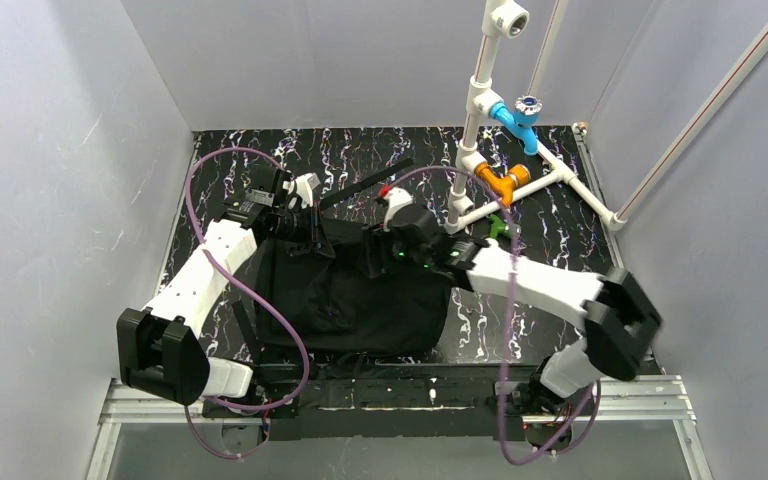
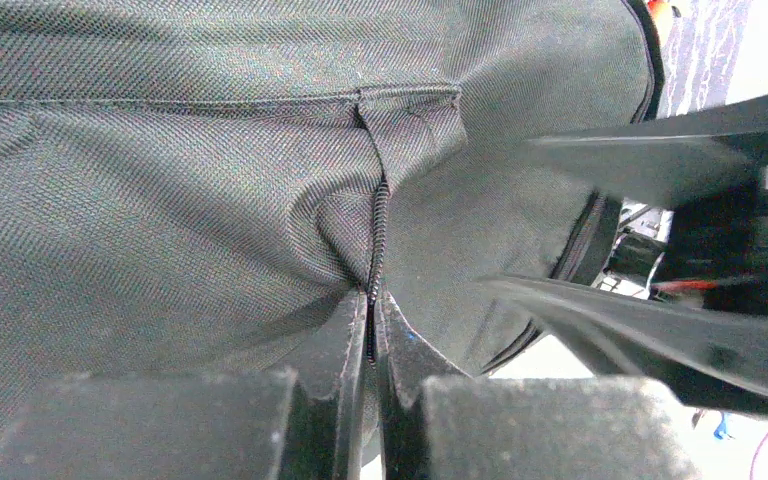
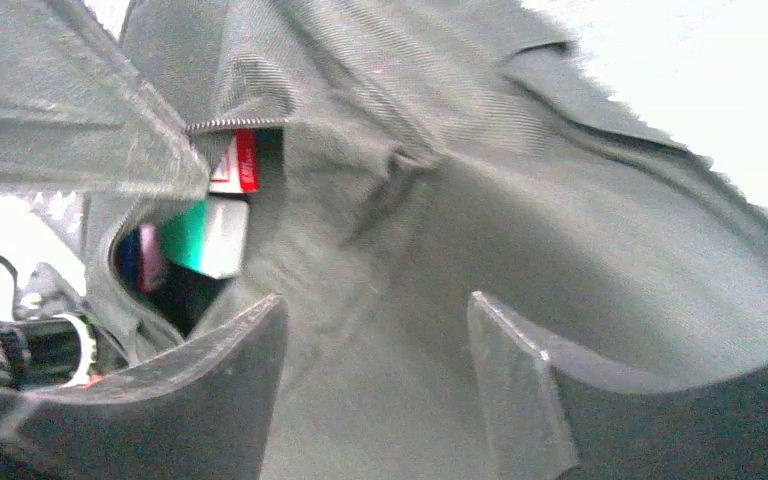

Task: Pack the student bag
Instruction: Pick up the stationery from the center of the board.

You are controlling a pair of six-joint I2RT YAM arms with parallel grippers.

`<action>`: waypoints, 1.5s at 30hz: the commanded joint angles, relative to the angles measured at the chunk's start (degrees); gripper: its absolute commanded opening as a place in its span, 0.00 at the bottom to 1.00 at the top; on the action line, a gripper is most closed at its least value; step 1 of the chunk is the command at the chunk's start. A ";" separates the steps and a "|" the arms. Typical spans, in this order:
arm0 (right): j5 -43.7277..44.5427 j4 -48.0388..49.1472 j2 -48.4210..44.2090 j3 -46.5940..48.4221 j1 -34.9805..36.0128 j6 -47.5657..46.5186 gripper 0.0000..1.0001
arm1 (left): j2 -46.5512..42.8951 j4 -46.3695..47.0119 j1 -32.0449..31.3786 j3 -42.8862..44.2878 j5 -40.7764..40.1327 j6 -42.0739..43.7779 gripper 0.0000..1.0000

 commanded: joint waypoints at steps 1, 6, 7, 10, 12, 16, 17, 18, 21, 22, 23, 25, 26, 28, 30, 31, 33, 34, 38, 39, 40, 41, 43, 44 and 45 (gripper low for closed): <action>18.34 -15.38 -15.70 -3.37 0.15 -8.29 0.80 | -1.33 -1.11 -0.26 -0.44 2.34 0.97 0.00; 36.62 -22.57 -32.18 -14.81 -0.74 -1.09 0.91 | -0.78 -0.23 -0.28 -0.85 2.78 0.99 0.00; 41.55 -25.53 -34.17 -16.62 -1.51 3.48 0.92 | -0.66 -0.12 -0.30 -0.85 2.94 0.91 0.00; 42.84 -28.71 -37.24 -21.28 -7.96 10.15 0.92 | -0.27 0.08 -0.31 -0.78 3.52 0.72 0.00; 37.42 -26.99 -36.98 -24.48 -15.82 11.39 0.92 | -0.40 0.08 -0.30 -0.76 3.62 0.87 0.00; 25.00 -21.74 -34.80 -28.76 -32.83 11.45 0.91 | -1.09 0.06 -0.23 -1.33 3.46 0.84 0.00; 21.79 -19.65 -34.15 -29.45 -36.12 10.60 0.91 | -1.21 0.03 -0.28 -1.49 3.73 0.81 0.00; 19.60 -17.46 -33.03 -30.02 -39.34 9.63 0.91 | -1.29 0.00 -0.31 -1.60 3.89 0.73 0.00; 13.98 -13.59 -26.17 -27.24 -43.36 3.36 0.90 | -1.91 -0.26 -0.26 -1.73 3.77 0.67 0.00; 13.92 -13.58 -23.95 -26.14 -43.33 1.70 0.89 | -2.18 -0.33 -0.24 -1.66 3.84 0.55 0.00; 13.85 -13.30 -22.47 -25.75 -43.38 0.83 0.89 | -2.40 -0.35 -0.27 -1.67 3.80 0.48 0.00; 14.90 -10.91 -18.66 -25.05 -43.36 -1.89 0.76 | -2.50 -0.27 -0.31 -1.92 4.00 0.41 0.00; 15.81 -10.07 -16.64 -24.38 -43.36 -2.67 0.74 | -2.35 -0.27 -0.33 -1.89 4.07 0.54 0.00; 15.08 -9.17 -12.97 -23.74 -43.36 -3.37 0.68 | -2.17 -0.27 -0.31 -1.64 4.39 0.37 0.00; 16.58 -8.68 -11.99 -24.32 -43.36 -2.96 0.54 | -2.45 -0.27 -0.34 -1.71 4.32 0.19 0.00; 16.63 -8.70 -12.28 -24.56 -43.36 -2.96 0.49 | -2.42 -0.27 -0.34 -1.77 4.31 0.19 0.00; 16.45 -9.06 -13.05 -24.72 -43.36 -3.08 0.41 | -2.48 -0.27 -0.33 -1.91 4.30 0.26 0.00; 16.28 -8.97 -13.56 -24.92 -43.36 -3.27 0.36 | -2.43 -0.27 -0.33 -2.04 4.30 0.28 0.00; 16.31 -12.11 -15.39 -23.91 -43.36 -3.30 0.20 | -2.05 -0.31 -0.29 -1.75 4.39 0.52 0.00; 15.68 -14.24 -16.54 -23.27 -43.36 -2.92 0.18 | -1.99 -0.32 -0.34 -1.59 4.39 0.54 0.00; 14.30 -17.80 -18.66 -22.63 -43.36 -2.38 0.17 | -2.03 -0.29 -0.33 -1.53 4.35 0.54 0.00; 12.67 -20.58 -21.02 -22.05 -43.36 -1.94 0.16 | -2.04 -0.27 -0.27 -1.51 4.22 0.61 0.00; 7.88 -24.83 -26.80 -21.61 -43.16 -1.45 0.14 | -1.74 -0.27 -0.33 -1.40 4.15 0.71 0.00; 5.94 -26.81 -29.82 -21.49 -42.73 -1.26 0.12 | -1.28 -0.22 -0.26 -1.35 4.20 0.79 0.00; 4.19 -28.44 -32.70 -21.34 -42.05 -1.21 0.11 | -0.99 -0.15 -0.27 -1.29 4.23 0.88 0.00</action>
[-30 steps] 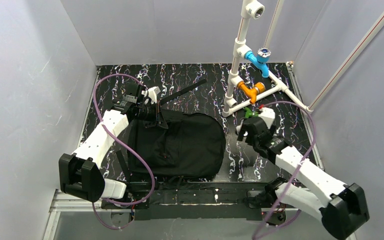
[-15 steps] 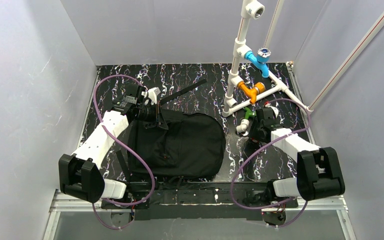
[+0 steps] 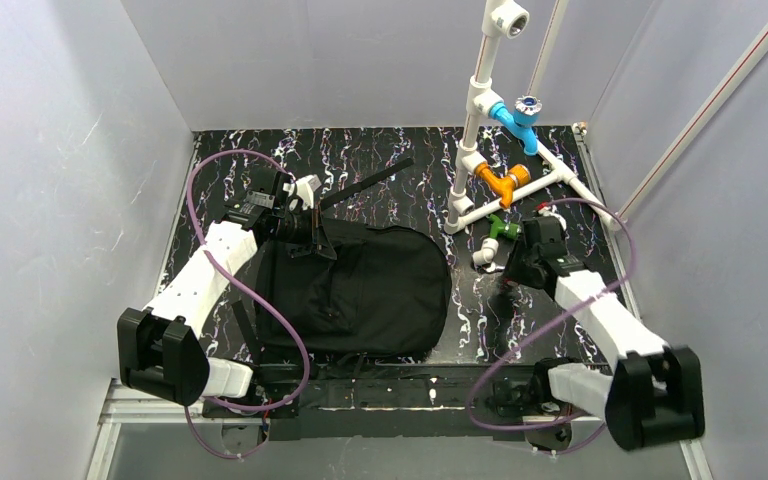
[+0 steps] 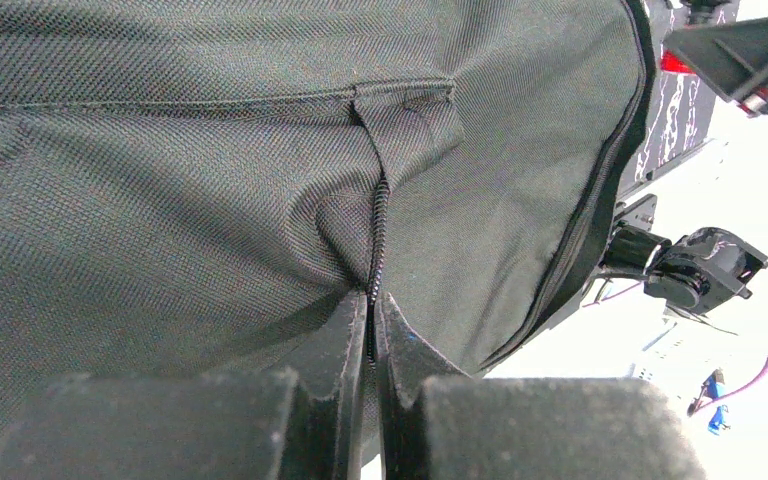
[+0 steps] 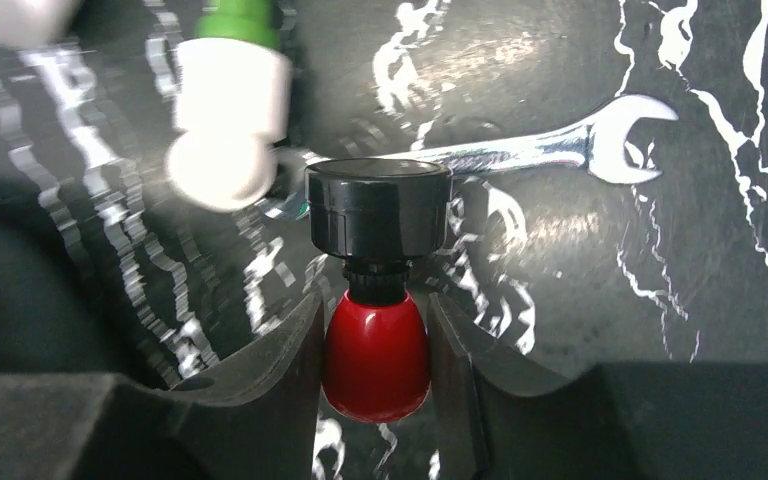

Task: Pack the student bag
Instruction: Pick up the stationery from the center of the board, then place the stationery in the student bag.

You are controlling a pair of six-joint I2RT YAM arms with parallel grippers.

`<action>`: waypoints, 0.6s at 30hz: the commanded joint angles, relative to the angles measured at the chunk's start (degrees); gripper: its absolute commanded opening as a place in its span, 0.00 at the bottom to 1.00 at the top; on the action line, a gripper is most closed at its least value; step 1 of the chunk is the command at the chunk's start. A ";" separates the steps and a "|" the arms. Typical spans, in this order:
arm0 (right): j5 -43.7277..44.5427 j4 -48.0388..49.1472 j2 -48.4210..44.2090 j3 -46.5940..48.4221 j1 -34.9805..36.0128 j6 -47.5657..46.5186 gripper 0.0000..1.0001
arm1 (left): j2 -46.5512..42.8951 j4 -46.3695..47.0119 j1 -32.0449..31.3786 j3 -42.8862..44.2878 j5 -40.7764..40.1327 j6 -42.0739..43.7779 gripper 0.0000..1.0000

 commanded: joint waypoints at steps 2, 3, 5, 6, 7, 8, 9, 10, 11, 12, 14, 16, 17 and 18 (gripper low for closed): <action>-12.17 -12.13 -14.51 4.29 2.56 0.02 0.09 | -0.24 -1.34 -0.30 0.03 2.75 1.07 0.00; -15.75 -12.84 -15.96 4.30 3.31 -0.56 0.08 | -0.17 -1.34 -0.36 0.14 2.53 1.17 0.00; -23.89 -11.03 -18.72 3.58 6.28 -1.85 0.06 | -0.18 -1.34 -0.27 0.25 2.04 1.29 0.00; -26.18 -9.42 -19.77 3.16 8.63 -1.68 0.06 | -0.29 -1.34 -0.33 0.26 1.84 1.29 0.00; -28.24 -6.86 -20.47 2.96 11.83 -1.40 0.05 | -0.43 -1.34 -0.34 0.30 1.79 1.27 0.00; -28.82 -4.25 -20.56 3.11 15.66 -0.94 0.05 | -0.54 -1.34 -0.31 0.29 1.79 1.24 0.00; -28.34 -1.59 -19.93 3.77 20.18 -0.61 0.05 | -0.60 -1.40 -0.29 0.21 1.72 1.20 0.00; -27.85 1.18 -18.35 4.62 24.31 -0.63 0.05 | -0.73 -1.54 -0.28 0.24 1.57 1.20 0.00; -27.23 3.14 -16.16 6.43 28.63 -1.27 0.06 | -0.86 -1.72 -0.35 0.24 1.41 1.19 0.00; -25.85 4.26 -13.36 8.40 32.31 -1.86 0.06 | -1.02 -1.89 -0.34 0.25 1.28 1.20 0.00; -25.89 7.95 -7.48 11.67 37.60 -3.16 0.06 | -1.49 -2.24 -0.32 0.16 0.81 1.00 0.00; -26.38 12.81 -0.89 14.11 41.49 -4.51 0.06 | -2.00 -2.29 -0.33 -0.05 0.44 0.50 0.00; -27.03 14.84 1.28 15.22 42.21 -4.77 0.07 | -2.31 -2.30 -0.34 -0.03 0.42 0.39 0.00; -28.46 16.16 4.57 16.63 42.76 -5.12 0.07 | -2.52 -2.30 -0.33 -0.10 0.46 0.11 0.00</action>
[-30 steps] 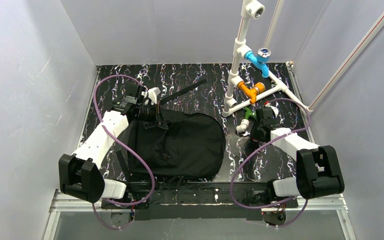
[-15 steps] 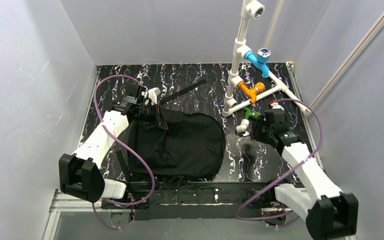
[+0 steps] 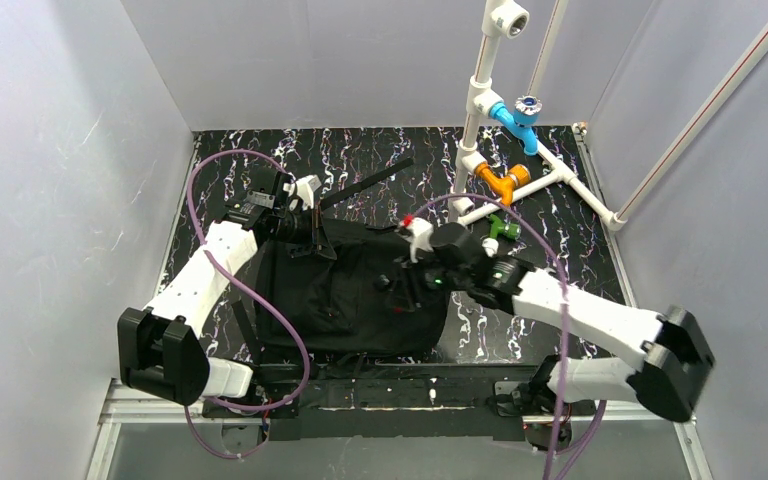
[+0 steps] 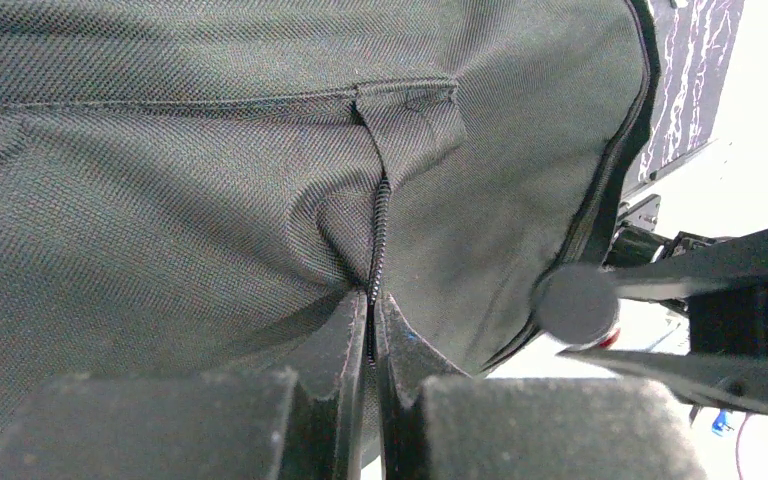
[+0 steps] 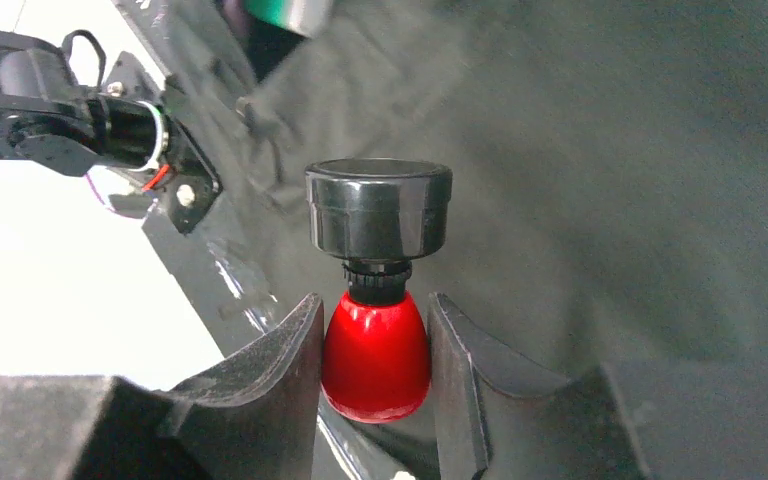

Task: Pack the student bag
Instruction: Place the stationery in the student bag.

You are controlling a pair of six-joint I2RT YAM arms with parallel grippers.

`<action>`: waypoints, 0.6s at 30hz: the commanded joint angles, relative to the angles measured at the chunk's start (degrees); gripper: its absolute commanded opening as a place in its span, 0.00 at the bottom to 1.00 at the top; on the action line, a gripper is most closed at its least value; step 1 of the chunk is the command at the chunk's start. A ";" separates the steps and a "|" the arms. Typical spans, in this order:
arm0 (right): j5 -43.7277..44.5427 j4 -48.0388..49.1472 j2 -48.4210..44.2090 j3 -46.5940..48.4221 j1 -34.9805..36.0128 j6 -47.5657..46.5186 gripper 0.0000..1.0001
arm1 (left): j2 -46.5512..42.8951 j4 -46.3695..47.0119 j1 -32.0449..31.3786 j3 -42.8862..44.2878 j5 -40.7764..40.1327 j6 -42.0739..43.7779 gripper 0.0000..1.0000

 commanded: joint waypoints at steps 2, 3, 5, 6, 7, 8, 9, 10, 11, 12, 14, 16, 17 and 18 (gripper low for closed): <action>-6.19 15.77 15.95 8.34 3.95 -3.24 0.08 | -2.99 -2.35 -0.34 0.05 0.75 -0.52 0.00; -7.29 16.64 18.95 10.01 4.10 -3.71 0.08 | -3.07 -2.47 -0.33 0.07 0.73 -0.55 0.00; -9.39 22.20 24.13 11.79 4.30 -3.58 0.08 | -3.34 -2.81 -0.29 0.28 0.52 -0.63 0.00; -10.19 24.00 26.41 13.21 4.30 -3.19 0.08 | -3.57 -2.93 -0.28 0.33 0.34 -0.73 0.00; -10.70 25.85 28.63 14.33 4.28 -2.72 0.09 | -3.88 -3.02 -0.28 0.33 0.23 -0.85 0.00; -11.27 27.72 30.72 15.34 4.30 -1.47 0.09 | -4.11 -3.05 -0.32 0.31 0.14 -0.96 0.00; -11.97 30.65 32.69 16.16 4.30 0.19 0.10 | -4.35 -3.05 -0.34 0.19 0.00 -1.18 0.00; -12.26 34.32 34.27 16.38 4.34 2.99 0.10 | -4.53 -3.05 -0.34 0.13 -0.05 -1.38 0.00; -11.78 38.70 35.65 16.28 4.34 6.50 0.14 | -4.72 -3.05 -0.34 0.02 -0.18 -1.55 0.00; -12.17 43.67 37.22 15.89 4.39 10.11 0.17 | -4.88 -3.05 -0.34 0.05 -0.30 -1.71 0.00; -12.54 52.30 40.21 15.80 4.39 16.46 0.29 | -5.01 -2.97 -0.34 -0.03 -0.40 -1.85 0.00; -12.31 57.65 42.21 15.11 4.05 21.66 0.42 | -5.24 -2.96 -0.32 -0.05 -0.67 -1.88 0.00; -11.45 59.56 42.38 13.89 3.62 23.24 0.49 | -5.31 -2.96 -0.34 -0.03 -0.68 -1.87 0.00; -10.64 60.79 42.24 12.57 3.39 24.50 0.57 | -5.39 -2.96 -0.32 -0.10 -0.72 -1.88 0.00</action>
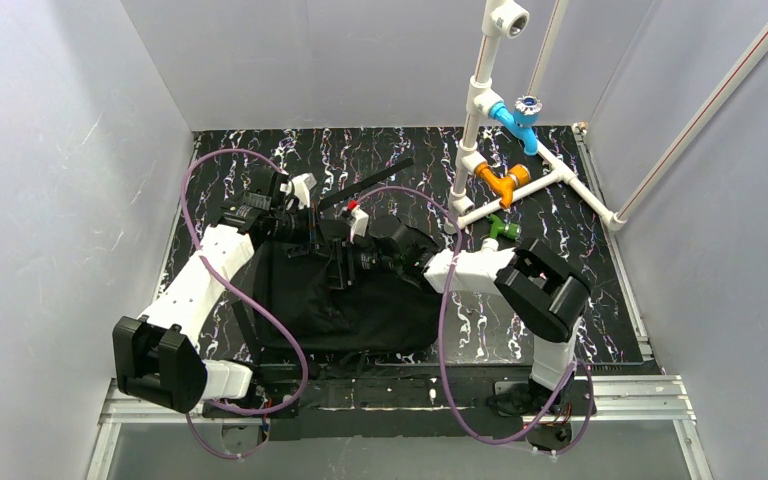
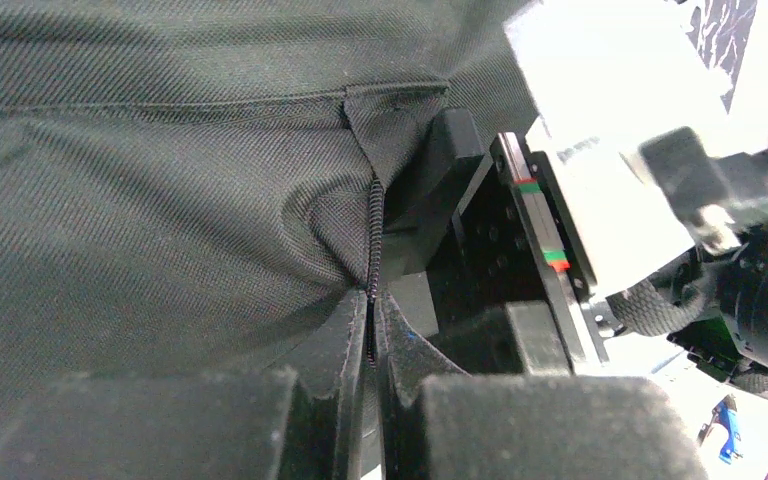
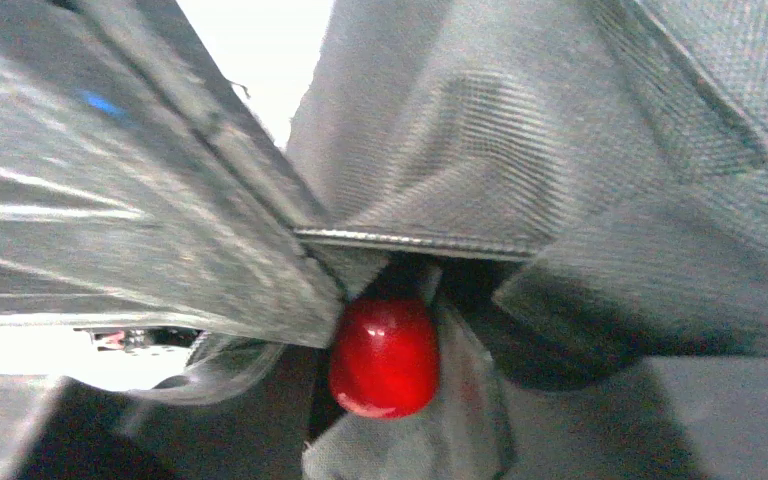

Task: Pack the student bag
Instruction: Place the stationery in the student bag, then adjust the stationery in the student bag.

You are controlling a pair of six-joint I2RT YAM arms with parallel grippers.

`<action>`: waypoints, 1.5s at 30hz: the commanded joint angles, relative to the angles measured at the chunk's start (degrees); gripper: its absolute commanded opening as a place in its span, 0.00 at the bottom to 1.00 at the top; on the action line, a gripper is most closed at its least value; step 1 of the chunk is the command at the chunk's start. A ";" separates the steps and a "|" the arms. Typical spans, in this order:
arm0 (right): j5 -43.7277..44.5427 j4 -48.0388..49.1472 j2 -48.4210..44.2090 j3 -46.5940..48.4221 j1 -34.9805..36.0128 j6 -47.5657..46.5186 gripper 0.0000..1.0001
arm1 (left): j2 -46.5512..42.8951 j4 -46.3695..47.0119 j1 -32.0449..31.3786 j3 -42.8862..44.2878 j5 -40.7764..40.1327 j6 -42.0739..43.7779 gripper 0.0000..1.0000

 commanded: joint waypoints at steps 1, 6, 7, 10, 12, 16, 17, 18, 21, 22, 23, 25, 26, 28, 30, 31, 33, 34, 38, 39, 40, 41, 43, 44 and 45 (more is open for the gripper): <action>0.06 18.37 0.62 -1.75 -1.35 11.48 0.63 | -3.37 -2.53 -0.36 -0.23 1.39 -0.37 0.00; -1.41 14.82 -3.90 -5.84 -3.19 9.71 0.80 | -3.25 -2.53 -0.32 -0.57 1.55 -0.17 0.00; -1.20 13.06 -4.99 -6.50 -3.45 8.75 0.82 | -3.22 -2.48 -0.32 -0.59 1.62 -0.08 0.00; -0.80 7.57 -7.81 -7.78 -4.33 6.53 0.82 | -2.85 -2.36 -0.34 -0.65 1.56 0.19 0.00; 0.33 3.63 -9.33 -7.99 -4.50 4.30 0.81 | -2.79 -2.35 -0.36 -0.66 1.47 0.27 0.00; 0.27 1.84 -9.36 -8.31 -4.51 2.08 0.52 | -2.76 -2.33 -0.34 -0.72 1.81 0.45 0.00; -0.16 2.09 -8.52 -7.98 -4.51 2.03 0.49 | -2.77 -2.35 -0.36 -0.65 1.82 0.49 0.00; -0.69 2.64 -7.58 -7.63 -4.51 2.11 0.45 | -2.85 -2.35 -0.36 -0.68 1.82 0.55 0.00; -0.68 3.58 -4.40 -6.31 -3.86 1.86 0.34 | -2.79 -2.43 -0.33 -0.60 1.97 0.47 0.00; -0.45 3.62 -3.05 -5.42 -2.98 1.66 0.31 | -2.69 -2.44 -0.35 -0.64 2.18 0.33 0.00; -0.40 3.68 -2.29 -5.04 -2.52 1.87 0.28 | -2.63 -2.44 -0.36 -0.63 2.43 0.13 0.00; -1.64 6.48 0.60 -3.33 -0.55 3.92 0.26 | -2.68 -2.45 -0.35 -0.46 2.69 0.02 0.00; -2.68 8.84 2.70 -1.62 0.94 5.67 0.26 | -2.69 -2.44 -0.36 -0.49 2.55 0.03 0.00; -4.94 14.76 5.56 0.97 2.62 9.86 0.25 | -2.48 -2.51 -0.38 -0.30 2.14 0.06 0.00; -6.18 20.23 7.07 2.22 3.23 13.17 0.25 | -2.43 -2.67 -0.31 -0.16 1.84 0.10 0.00; -6.30 19.88 7.12 2.51 3.18 13.28 0.25 | -2.43 -2.70 -0.35 -0.18 1.55 0.12 0.00; -3.64 14.72 4.95 0.94 2.33 10.07 0.27 | -2.35 -2.70 -0.35 -0.34 1.27 0.19 0.00; -2.28 11.83 3.30 -0.41 1.86 7.87 0.29 | -2.26 -2.78 -0.29 -0.48 1.02 0.28 0.00; 2.56 -3.56 -3.25 -2.64 0.49 -2.07 0.37 | -1.78 -2.70 -0.35 -0.96 0.79 0.53 0.00; 3.33 -6.06 -4.49 -2.94 0.17 -3.50 0.38 | -1.66 -2.70 -0.36 -1.05 0.50 0.63 0.00; 3.56 -7.71 -5.71 -3.48 -0.30 -4.32 0.38 | -1.71 -2.70 -0.34 -1.04 0.17 0.70 0.00; 3.80 -8.08 -7.33 -4.83 -0.84 -4.64 0.40 | -1.74 -2.70 -0.36 -1.01 -0.04 0.80 0.00; 4.21 -8.30 -9.00 -6.77 -1.41 -5.01 0.44 | -1.83 -2.70 -0.32 -0.86 -0.45 0.95 0.00; 4.08 -8.40 -9.72 -7.28 -1.58 -5.33 0.45 | -2.02 -2.82 -0.35 -0.89 -0.78 0.97 0.00; 3.66 -8.99 -9.99 -7.32 -1.68 -5.88 0.46 | -2.27 -2.99 -0.36 -0.75 -1.06 1.06 0.00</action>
